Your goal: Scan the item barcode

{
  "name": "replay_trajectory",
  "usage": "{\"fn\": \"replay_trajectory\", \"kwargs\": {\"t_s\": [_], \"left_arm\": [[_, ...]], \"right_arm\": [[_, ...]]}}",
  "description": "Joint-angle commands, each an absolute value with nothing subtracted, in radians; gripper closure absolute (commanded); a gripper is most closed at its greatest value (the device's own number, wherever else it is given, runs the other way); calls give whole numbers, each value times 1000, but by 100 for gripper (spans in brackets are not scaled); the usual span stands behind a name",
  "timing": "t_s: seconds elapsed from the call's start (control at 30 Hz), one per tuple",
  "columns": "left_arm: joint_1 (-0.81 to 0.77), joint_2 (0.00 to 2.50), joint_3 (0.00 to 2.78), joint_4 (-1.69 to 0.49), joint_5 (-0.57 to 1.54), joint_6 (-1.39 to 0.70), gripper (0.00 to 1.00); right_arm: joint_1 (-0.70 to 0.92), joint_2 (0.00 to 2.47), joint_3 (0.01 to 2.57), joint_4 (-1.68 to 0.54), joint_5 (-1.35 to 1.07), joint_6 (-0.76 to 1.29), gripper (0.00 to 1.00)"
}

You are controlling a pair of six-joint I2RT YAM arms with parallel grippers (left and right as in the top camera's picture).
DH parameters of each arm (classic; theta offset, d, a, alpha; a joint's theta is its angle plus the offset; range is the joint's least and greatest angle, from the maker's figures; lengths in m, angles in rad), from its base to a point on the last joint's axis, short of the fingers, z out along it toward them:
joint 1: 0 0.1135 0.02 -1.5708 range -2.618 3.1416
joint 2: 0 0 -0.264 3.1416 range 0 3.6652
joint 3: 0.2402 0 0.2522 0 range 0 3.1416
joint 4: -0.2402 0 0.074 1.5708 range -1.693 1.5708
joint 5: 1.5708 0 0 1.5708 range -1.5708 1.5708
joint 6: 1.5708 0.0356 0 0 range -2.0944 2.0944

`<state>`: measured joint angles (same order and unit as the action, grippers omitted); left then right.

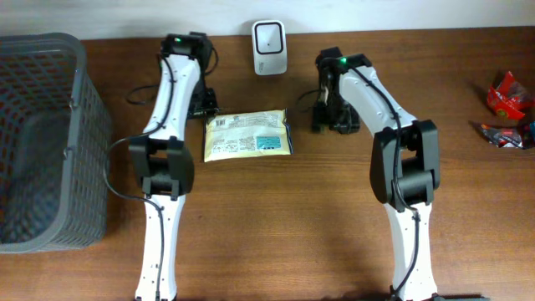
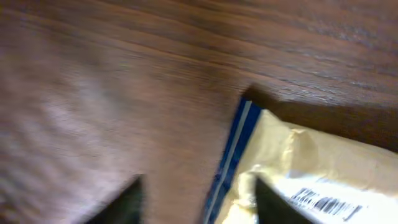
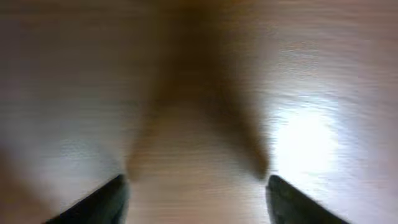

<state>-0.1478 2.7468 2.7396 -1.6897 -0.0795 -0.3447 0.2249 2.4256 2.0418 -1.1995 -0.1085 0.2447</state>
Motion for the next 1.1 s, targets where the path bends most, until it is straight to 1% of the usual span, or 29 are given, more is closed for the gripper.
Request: {"fn": "replay_trajectory", "kwargs": {"t_s": [0.0,0.03,0.13,0.23,0.33,0.37,0.4,0.43,0.47,0.53,0.57,0.6,0.67,0.7,0.73,0.8,0.87,0.9,1.0,1.07], "left_arm": [[-129,2678,2746,-1684,-84,-352,1],[-120,2678,2746,-1676,-84,-353,1],[-80,2678,2746,-1666,-78,-416,1],[-44,2680,2746,-1671,-2,-414,1],[-40,2682,2745,-1676,4,-410,1],[-40,2683,2743,-1678,4,-402,1],[-40,2683,2741,-1678,5,-395,1],[-40,2683,2735,-1677,4,-395,1],[-41,2683,2731,-1678,5,-395,1],[-41,2683,2729,-1683,5,-395,1],[-41,2683,2729,-1685,5,-395,1],[-41,2683,2729,-1686,5,-395,1],[-43,2683,2729,-1689,24,-360,1],[-43,2683,2729,-1689,75,-306,1],[-43,2683,2729,-1689,142,-236,1],[-45,2683,2729,-1689,286,-119,1],[-44,2683,2719,-1689,358,-50,1],[-44,2683,2706,-1688,361,-33,1],[-45,2684,2576,-1635,379,-2,1],[-45,2684,2483,-1580,457,36,1]], "right_arm": [[228,2441,2061,-1158,-583,74,5],[231,2442,2060,-1151,-593,74,1],[249,2443,2058,-1147,-595,74,2],[268,2443,2058,-1135,-600,74,1],[284,2443,2058,-1118,-636,59,1],[294,2444,2055,-1102,-636,60,2],[302,2444,2044,-1081,-636,60,5],[308,2444,2027,-1057,-632,61,5],[321,2444,1982,-1009,-553,138,7],[327,2444,1937,-961,-497,200,21],[327,2444,1921,-938,-507,200,32],[327,2444,1920,-933,-515,207,45],[326,2443,1923,-926,-527,264,91],[319,2443,1925,-926,-540,286,96],[311,2442,1930,-928,-564,304,96],[275,2441,1952,-932,-692,305,96],[218,2441,1968,-932,-859,305,96],[182,2441,1968,-931,-907,304,96],[109,2441,1967,-982,-900,258,96],[99,2442,1967,-1004,-844,258,96]]}}
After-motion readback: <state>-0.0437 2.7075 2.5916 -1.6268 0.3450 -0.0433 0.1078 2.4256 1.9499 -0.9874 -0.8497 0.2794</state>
